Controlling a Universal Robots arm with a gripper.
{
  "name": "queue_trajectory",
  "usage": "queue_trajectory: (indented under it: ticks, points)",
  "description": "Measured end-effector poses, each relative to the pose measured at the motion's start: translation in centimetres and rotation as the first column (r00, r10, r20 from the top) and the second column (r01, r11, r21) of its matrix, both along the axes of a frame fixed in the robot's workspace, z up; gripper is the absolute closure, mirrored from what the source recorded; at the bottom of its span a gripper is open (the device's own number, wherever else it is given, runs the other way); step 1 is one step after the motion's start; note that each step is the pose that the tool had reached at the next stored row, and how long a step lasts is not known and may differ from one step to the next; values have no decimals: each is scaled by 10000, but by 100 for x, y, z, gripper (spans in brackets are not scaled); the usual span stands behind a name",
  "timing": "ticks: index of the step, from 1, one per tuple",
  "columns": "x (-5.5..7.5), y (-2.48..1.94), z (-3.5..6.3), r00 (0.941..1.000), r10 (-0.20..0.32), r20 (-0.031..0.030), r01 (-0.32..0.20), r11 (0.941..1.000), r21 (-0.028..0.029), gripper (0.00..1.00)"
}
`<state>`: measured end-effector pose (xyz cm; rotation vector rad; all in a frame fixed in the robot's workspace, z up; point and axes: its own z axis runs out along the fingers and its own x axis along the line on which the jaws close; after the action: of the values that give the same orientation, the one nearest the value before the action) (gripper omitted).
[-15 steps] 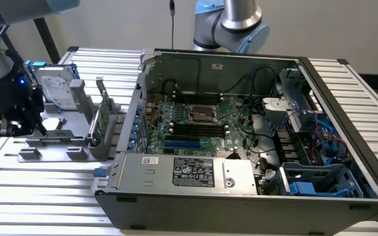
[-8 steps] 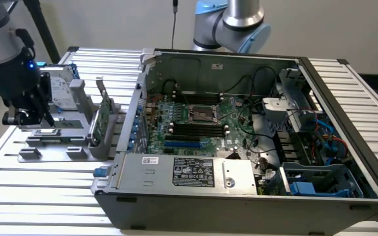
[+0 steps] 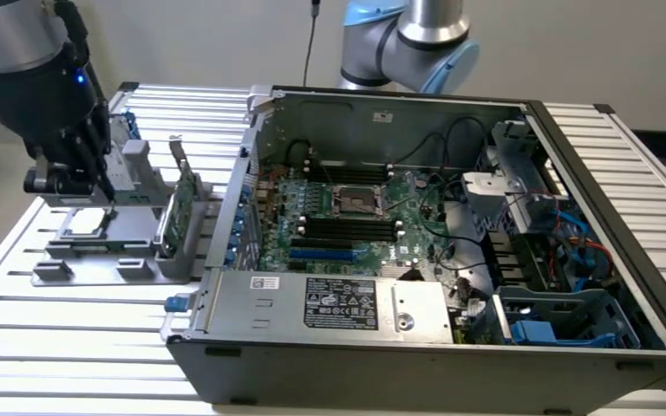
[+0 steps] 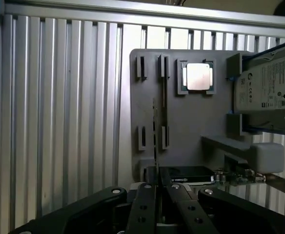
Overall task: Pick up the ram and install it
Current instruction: 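Pick up the ram and move it above insertion slot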
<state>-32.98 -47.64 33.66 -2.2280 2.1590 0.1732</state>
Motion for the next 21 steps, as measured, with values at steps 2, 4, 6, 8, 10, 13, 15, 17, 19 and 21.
queue_trajectory:
  ticks: [2,4,6,8,10,13,15,17,19,21]
  points:
    - [94,0,94,10000,14,-14,-14,10000,31,86]
    - [184,0,184,10000,28,-26,-28,10000,64,86]
    - [273,0,271,10000,45,-39,-45,9999,94,86]
    - [362,0,345,10000,65,-50,-64,9999,125,86]
    - [452,0,390,10000,77,-53,-76,9998,171,86]
    - [590,0,422,9999,87,-55,-85,9996,277,86]
    - [681,0,425,9999,87,-53,-85,9993,373,86]
    - [772,-1,426,9999,88,-53,-85,9989,454,86]
    - [862,-1,425,9999,88,-51,-85,9986,515,86]
    - [953,-1,425,9999,89,-52,-86,9984,564,86]
